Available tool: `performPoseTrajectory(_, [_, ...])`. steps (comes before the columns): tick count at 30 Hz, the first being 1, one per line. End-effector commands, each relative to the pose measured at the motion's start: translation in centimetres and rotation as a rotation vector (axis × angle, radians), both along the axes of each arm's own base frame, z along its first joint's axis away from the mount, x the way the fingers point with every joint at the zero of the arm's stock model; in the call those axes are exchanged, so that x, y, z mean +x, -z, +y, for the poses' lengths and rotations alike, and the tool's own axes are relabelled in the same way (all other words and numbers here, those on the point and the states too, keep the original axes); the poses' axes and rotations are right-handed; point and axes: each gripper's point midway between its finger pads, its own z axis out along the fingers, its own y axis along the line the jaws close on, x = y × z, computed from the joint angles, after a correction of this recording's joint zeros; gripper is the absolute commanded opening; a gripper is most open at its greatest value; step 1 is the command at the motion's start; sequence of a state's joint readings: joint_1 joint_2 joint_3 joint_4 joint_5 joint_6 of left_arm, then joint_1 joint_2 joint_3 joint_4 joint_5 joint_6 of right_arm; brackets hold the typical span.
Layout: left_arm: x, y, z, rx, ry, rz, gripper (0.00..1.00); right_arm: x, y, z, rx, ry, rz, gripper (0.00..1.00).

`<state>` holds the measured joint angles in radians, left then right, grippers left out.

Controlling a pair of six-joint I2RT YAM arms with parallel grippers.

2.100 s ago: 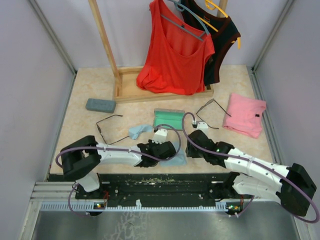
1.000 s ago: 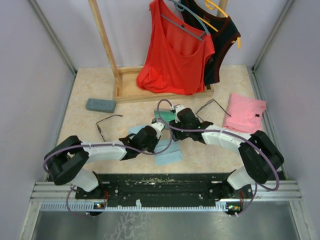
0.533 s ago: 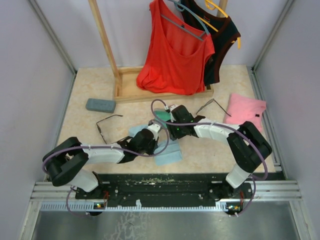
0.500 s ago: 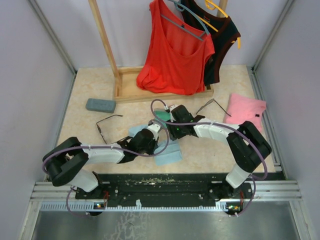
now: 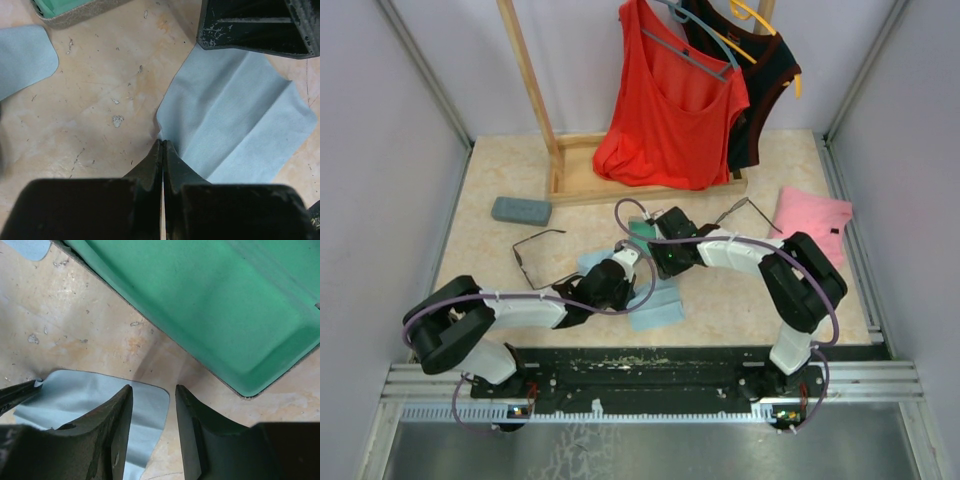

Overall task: Organize the sunglasses
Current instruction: Adjust the glasses cleaning cloth at the center of the board.

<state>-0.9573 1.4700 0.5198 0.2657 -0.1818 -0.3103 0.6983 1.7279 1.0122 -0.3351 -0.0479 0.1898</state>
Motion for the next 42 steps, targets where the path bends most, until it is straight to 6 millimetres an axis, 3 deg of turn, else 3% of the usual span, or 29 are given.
performPoseTrajectory(1, [0.3, -1.0, -0.4, -0.046, -0.008, -0.017, 0.00, -0.2, 0.1, -0.4, -0.066, -0.007, 0.013, 0.40])
performPoseTrajectory(13, [0.5, -0.9, -0.4, -0.038, -0.019, -0.015, 0.00, -1.9, 0.2, -0.7, -0.097, -0.029, 0.044, 0.40])
performPoseTrajectory(27, [1.0, -0.8, 0.1, -0.012, -0.050, -0.022, 0.00, -3.2, 1.8, -2.0, -0.231, -0.017, 0.067, 0.38])
performPoseTrajectory(38, [1.2, -1.1, 0.0, -0.004, -0.043, -0.037, 0.00, -4.1, 3.0, -1.8, -0.216, -0.014, 0.095, 0.18])
performPoseTrajectory(42, [1.3, -1.2, -0.1, -0.004, -0.040, -0.043, 0.00, -4.1, 2.8, -1.4, -0.182, -0.006, 0.087, 0.00])
